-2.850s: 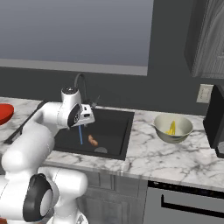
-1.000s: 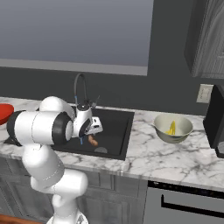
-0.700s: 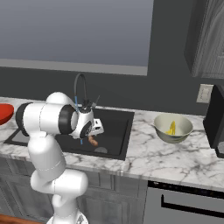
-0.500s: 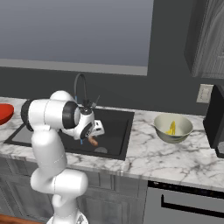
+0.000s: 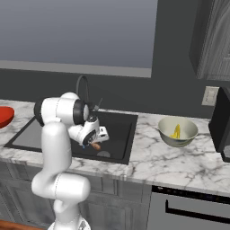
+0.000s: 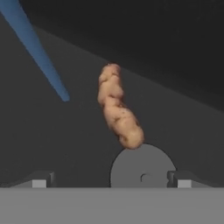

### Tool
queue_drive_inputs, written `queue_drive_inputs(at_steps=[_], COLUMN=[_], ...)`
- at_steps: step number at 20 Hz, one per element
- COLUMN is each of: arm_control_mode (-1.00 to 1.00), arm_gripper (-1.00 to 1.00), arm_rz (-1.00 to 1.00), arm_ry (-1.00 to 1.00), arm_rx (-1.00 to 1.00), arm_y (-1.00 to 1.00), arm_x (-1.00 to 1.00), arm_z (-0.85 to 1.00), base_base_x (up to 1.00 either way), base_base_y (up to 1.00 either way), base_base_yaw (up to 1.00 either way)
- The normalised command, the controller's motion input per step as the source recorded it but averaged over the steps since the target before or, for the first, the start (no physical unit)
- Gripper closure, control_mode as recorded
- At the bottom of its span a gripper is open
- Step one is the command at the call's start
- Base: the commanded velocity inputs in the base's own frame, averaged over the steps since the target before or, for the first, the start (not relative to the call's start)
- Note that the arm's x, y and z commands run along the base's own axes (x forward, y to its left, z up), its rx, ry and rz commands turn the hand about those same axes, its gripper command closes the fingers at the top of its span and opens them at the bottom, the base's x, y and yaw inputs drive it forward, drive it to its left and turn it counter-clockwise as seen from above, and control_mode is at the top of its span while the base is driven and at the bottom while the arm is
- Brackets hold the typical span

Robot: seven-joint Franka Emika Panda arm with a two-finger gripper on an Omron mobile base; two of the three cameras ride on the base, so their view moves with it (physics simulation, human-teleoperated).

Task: Pick the lemon wedges from the sink and place them in one bowl. Place the potato in the other bowl. Then turn off the sink faucet.

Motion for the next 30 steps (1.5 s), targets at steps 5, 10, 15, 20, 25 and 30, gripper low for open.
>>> queue_drive_inputs(at_steps=[5, 10, 15, 20, 25, 30], arm_control_mode=[-1.0, -1.0, -1.0, -1.0, -1.0, -1.0], arm_gripper=[-1.0, -1.0, -1.0, -1.0, -1.0, -1.0], arm_rz=[0.0, 0.0, 0.0, 0.0, 0.0, 0.0], arm_ry=[0.0, 0.0, 0.0, 0.0, 0.0, 0.0], arm_rx=[0.0, 0.0, 0.0, 0.0, 0.0, 0.0], arm_y=[0.0, 0.0, 0.0, 0.01, 0.12, 0.28], arm_x=[0.42, 0.44, 0.38, 0.23, 0.11, 0.01], arm_z=[-0.28, -0.3, -0.35, -0.33, -0.36, -0.43], base_base_x=[0.0, 0.0, 0.0, 0.0, 0.0, 0.0], base_base_y=[0.0, 0.0, 0.0, 0.0, 0.0, 0.0], base_base_yaw=[0.0, 0.0, 0.0, 0.0, 0.0, 0.0])
